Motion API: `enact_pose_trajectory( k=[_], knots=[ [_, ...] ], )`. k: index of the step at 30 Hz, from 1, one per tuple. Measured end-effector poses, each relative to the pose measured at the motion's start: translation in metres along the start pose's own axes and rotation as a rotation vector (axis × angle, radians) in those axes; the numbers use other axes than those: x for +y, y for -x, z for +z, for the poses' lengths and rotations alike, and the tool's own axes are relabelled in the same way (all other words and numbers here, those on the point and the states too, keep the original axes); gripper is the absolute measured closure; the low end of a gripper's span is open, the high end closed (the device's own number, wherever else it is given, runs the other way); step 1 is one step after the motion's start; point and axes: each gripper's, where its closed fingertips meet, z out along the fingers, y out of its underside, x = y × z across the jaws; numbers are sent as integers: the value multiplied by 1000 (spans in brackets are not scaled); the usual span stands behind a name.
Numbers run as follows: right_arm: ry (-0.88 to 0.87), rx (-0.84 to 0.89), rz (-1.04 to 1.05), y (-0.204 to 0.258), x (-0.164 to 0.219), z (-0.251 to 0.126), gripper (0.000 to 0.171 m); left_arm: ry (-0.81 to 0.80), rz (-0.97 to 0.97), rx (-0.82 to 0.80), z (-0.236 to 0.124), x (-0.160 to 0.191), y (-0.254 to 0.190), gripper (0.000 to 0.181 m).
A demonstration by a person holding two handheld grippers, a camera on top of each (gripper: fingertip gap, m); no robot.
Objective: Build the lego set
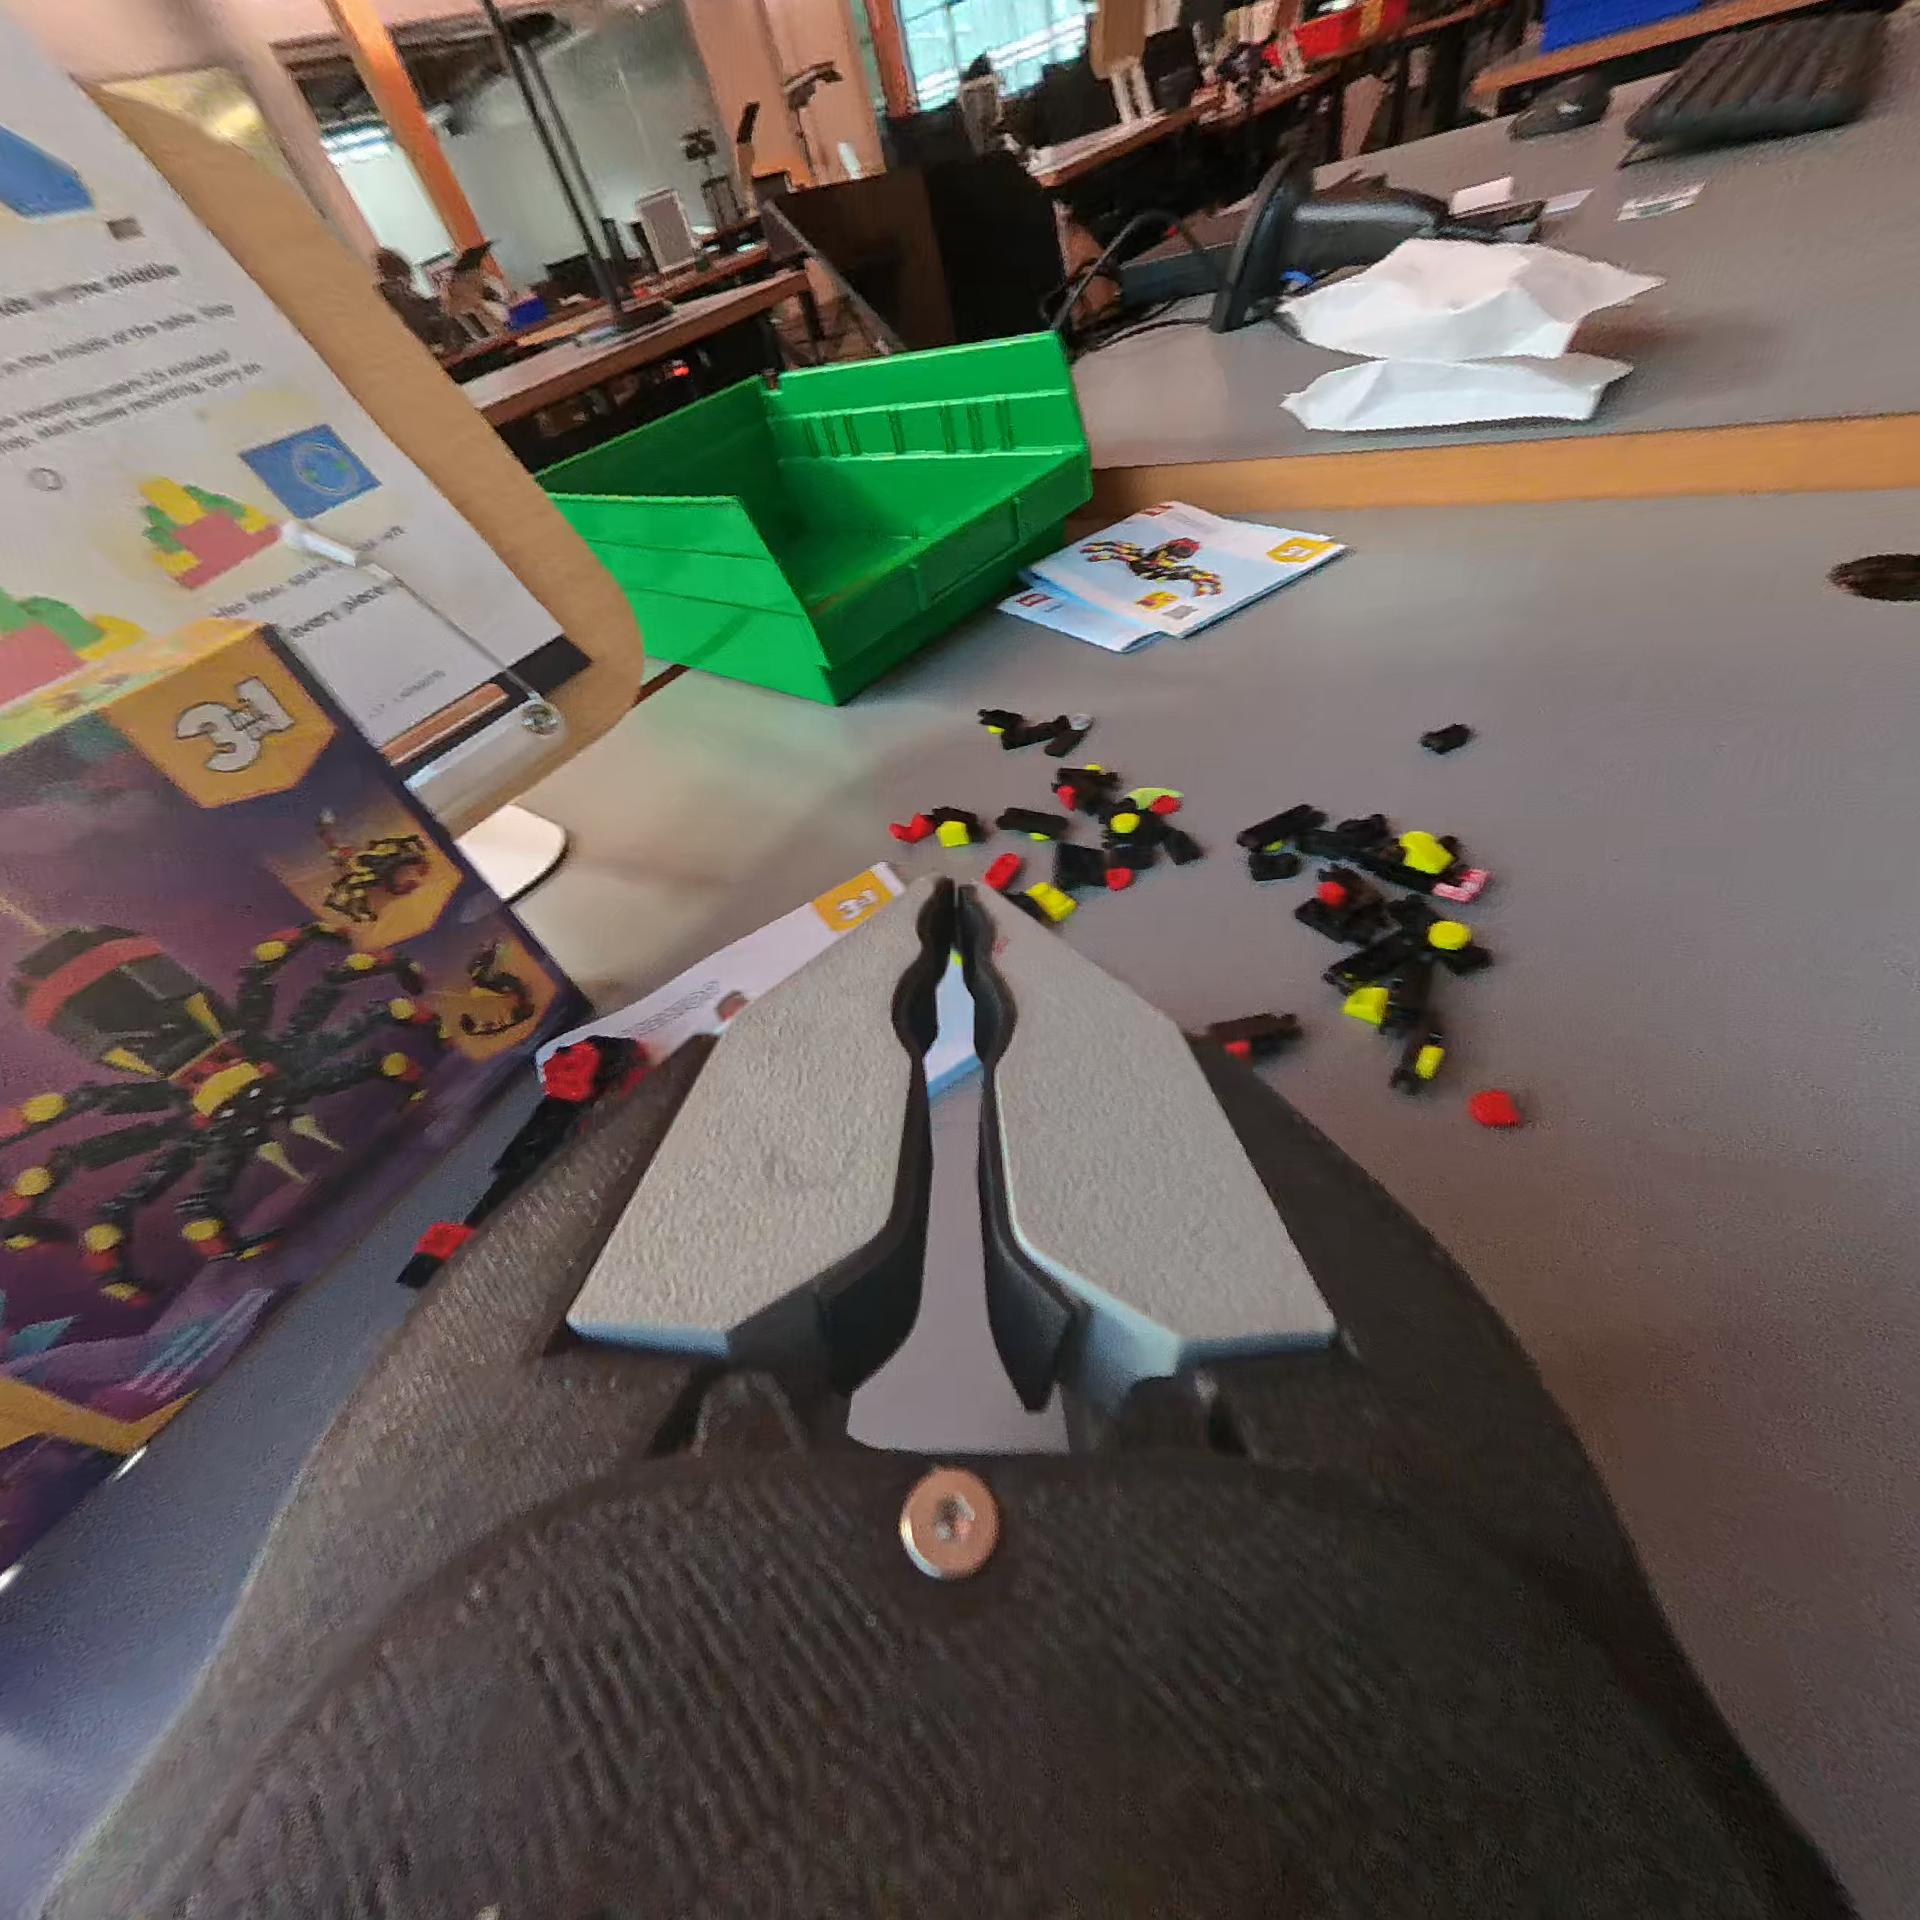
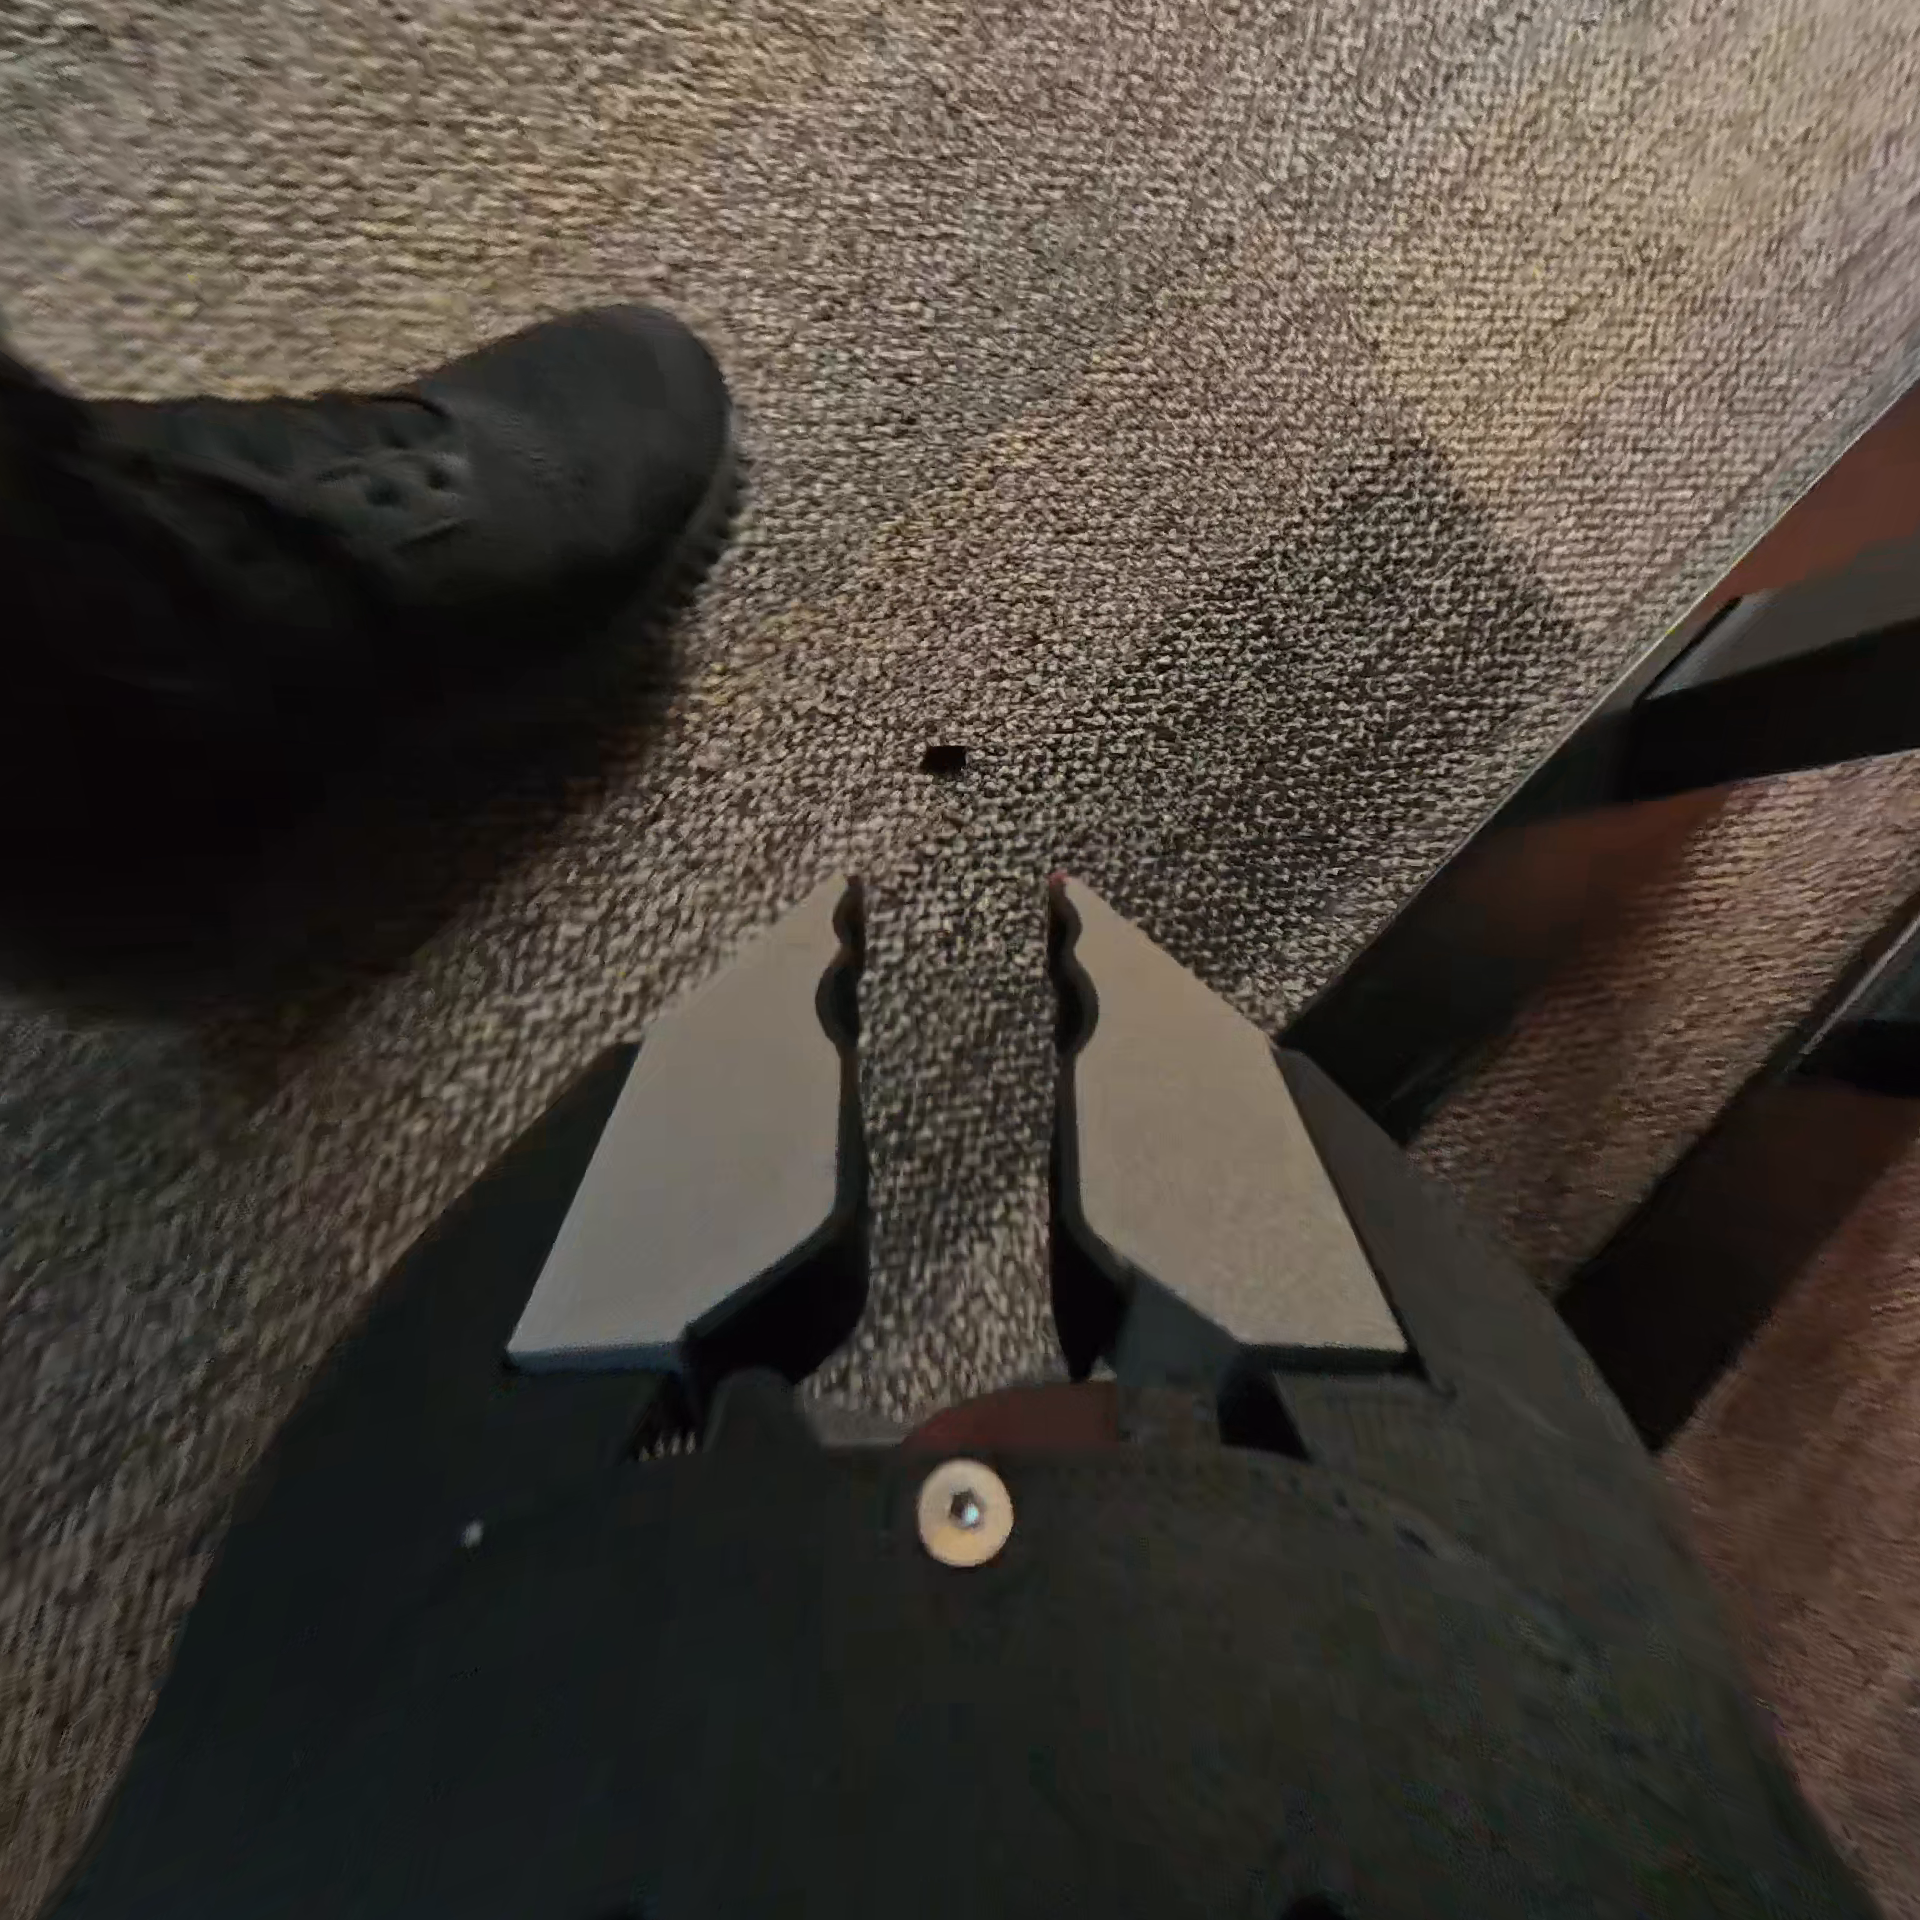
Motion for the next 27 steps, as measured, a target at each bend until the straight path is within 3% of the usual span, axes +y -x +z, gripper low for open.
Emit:
enact_pose_trajectory(
  k=[5,11,20,27],
  knots=[
    [-50,-30,131,-3,3,53,142,19,127,-9,1,2,-11,181],
    [5,-63,214,-3,8,99,137,-9,75,-5,-1,-2,-9,181],
    [125,-56,209,1,36,147,139,5,0,-7,-2,0,-2,181],
    [178,-49,193,4,36,169,145,2,-49,0,-1,-1,0,181]
  ],
)
